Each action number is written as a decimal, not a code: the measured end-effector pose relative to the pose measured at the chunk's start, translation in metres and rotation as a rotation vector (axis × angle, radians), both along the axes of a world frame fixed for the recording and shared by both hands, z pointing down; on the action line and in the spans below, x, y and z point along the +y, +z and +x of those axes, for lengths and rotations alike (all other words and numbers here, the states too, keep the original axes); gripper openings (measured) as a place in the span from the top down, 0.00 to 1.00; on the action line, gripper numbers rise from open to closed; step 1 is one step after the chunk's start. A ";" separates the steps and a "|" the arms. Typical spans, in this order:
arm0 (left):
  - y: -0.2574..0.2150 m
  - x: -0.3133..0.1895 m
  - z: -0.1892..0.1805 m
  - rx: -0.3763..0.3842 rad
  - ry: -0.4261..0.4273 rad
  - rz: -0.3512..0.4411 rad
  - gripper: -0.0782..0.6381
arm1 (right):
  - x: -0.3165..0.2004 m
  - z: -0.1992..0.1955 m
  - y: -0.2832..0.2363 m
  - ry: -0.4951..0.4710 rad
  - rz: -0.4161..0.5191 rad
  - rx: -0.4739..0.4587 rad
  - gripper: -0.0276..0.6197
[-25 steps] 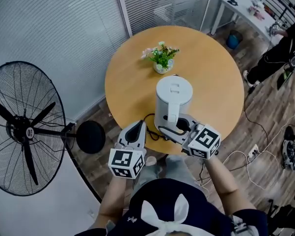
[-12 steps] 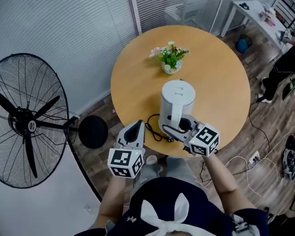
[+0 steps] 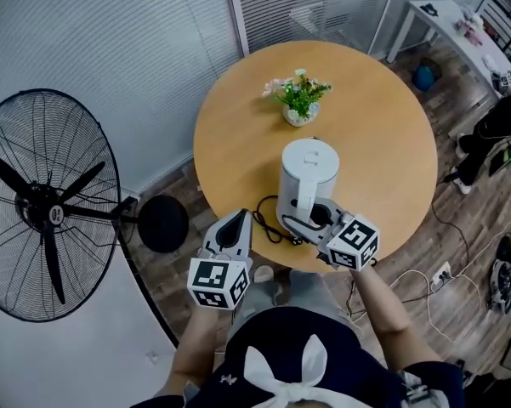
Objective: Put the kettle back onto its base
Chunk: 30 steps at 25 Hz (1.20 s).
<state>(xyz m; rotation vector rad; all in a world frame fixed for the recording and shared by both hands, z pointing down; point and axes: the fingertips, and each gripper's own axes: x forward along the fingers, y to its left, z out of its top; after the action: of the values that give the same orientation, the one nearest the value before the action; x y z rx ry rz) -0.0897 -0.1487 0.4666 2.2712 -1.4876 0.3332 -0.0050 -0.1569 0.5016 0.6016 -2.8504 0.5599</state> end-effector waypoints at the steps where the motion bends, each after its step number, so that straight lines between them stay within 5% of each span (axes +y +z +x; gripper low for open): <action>1: 0.000 0.000 0.000 -0.001 -0.003 -0.002 0.86 | 0.000 0.000 0.000 0.000 0.001 0.000 0.71; 30: 0.001 0.006 -0.003 0.000 -0.021 0.002 0.86 | 0.035 -0.002 0.018 0.004 0.017 0.008 0.73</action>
<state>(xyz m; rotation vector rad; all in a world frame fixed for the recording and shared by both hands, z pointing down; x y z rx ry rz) -0.0923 -0.1426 0.4671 2.2548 -1.5115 0.3257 -0.0070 -0.1220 0.5196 0.6117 -2.8497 0.5327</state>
